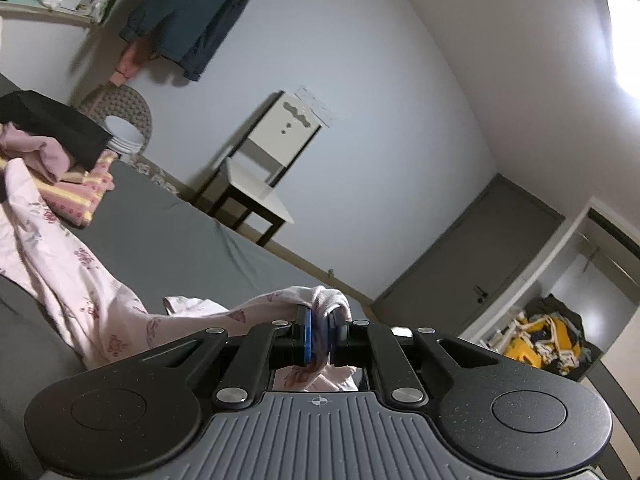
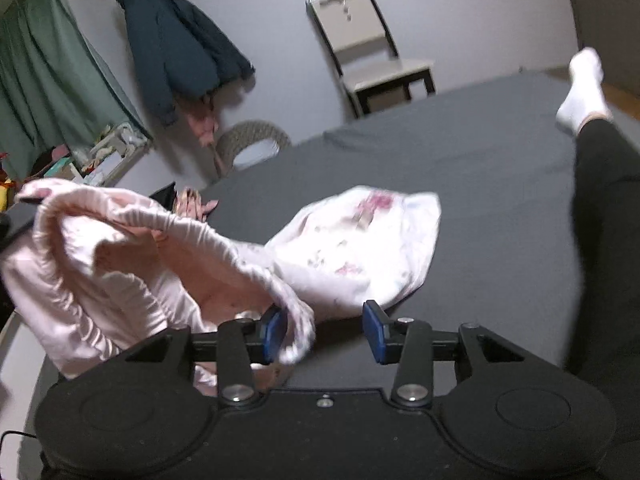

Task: Fold clothes
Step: 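Lift the floral sheet with the left gripper and carry it over the bed, then grasp another elastic edge with the right gripper while the left gripper holds the sheet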

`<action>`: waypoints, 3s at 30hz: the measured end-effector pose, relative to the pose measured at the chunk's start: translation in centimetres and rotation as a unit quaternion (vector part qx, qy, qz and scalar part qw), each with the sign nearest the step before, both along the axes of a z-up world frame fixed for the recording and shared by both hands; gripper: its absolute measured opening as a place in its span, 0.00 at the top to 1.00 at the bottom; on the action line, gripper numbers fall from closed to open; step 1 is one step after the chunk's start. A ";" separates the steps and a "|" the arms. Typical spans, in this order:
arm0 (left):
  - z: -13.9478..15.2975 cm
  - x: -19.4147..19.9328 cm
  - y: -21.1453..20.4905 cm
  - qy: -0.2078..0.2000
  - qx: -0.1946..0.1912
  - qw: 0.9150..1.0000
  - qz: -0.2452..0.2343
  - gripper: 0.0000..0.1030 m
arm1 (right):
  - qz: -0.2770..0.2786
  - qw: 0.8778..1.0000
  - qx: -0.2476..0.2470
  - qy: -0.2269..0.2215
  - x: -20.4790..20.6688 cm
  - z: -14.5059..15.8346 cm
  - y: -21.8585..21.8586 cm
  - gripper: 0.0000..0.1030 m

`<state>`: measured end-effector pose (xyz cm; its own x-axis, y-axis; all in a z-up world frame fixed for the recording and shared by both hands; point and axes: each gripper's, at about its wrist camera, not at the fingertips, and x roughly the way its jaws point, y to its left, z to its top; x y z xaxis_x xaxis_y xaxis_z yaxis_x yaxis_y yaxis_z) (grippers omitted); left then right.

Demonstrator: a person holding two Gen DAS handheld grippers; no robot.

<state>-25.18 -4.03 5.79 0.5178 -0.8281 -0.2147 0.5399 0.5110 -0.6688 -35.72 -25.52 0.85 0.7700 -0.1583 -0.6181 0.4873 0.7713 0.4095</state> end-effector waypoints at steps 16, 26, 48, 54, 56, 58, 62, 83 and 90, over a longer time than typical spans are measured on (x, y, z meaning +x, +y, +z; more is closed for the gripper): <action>-4.3 1.6 -2.4 0.012 0.140 0.990 0.028 0.70 | 0.000 0.993 -0.117 -0.018 1.9 8.3 -1.4 0.95; -5.2 -7.3 -1.6 -0.037 0.162 0.986 0.028 0.08 | 0.071 0.963 -0.257 -0.044 5.2 15.5 2.3 0.95; -2.6 -11.1 -6.0 -0.070 0.187 0.973 0.116 0.08 | 0.112 0.931 -0.302 -0.170 0.0 26.1 9.8 0.95; -1.9 -11.6 -6.0 -0.100 0.217 0.961 0.141 0.08 | 0.128 0.935 -0.273 -0.185 -1.1 26.5 10.7 0.95; -2.2 -11.3 -5.3 -0.092 0.230 0.957 0.149 0.08 | 0.121 0.936 -0.269 -0.194 -2.2 27.0 10.3 0.95; -2.5 -11.1 -4.2 -0.082 0.238 0.954 0.161 0.08 | 0.111 0.936 -0.266 -0.204 -3.4 27.5 9.7 0.95; -2.6 -10.3 -1.4 -0.059 0.239 0.948 0.202 0.08 | 0.094 0.938 -0.254 -0.217 -6.3 28.1 8.5 0.95; 18.9 -9.3 4.0 -0.304 0.339 0.874 0.168 0.08 | -0.075 0.964 -0.244 -0.070 -15.1 25.6 -1.5 0.63; 23.7 -7.3 2.8 -0.291 0.365 0.877 0.118 0.08 | -0.053 0.959 -0.279 0.009 -14.1 27.3 -3.2 0.54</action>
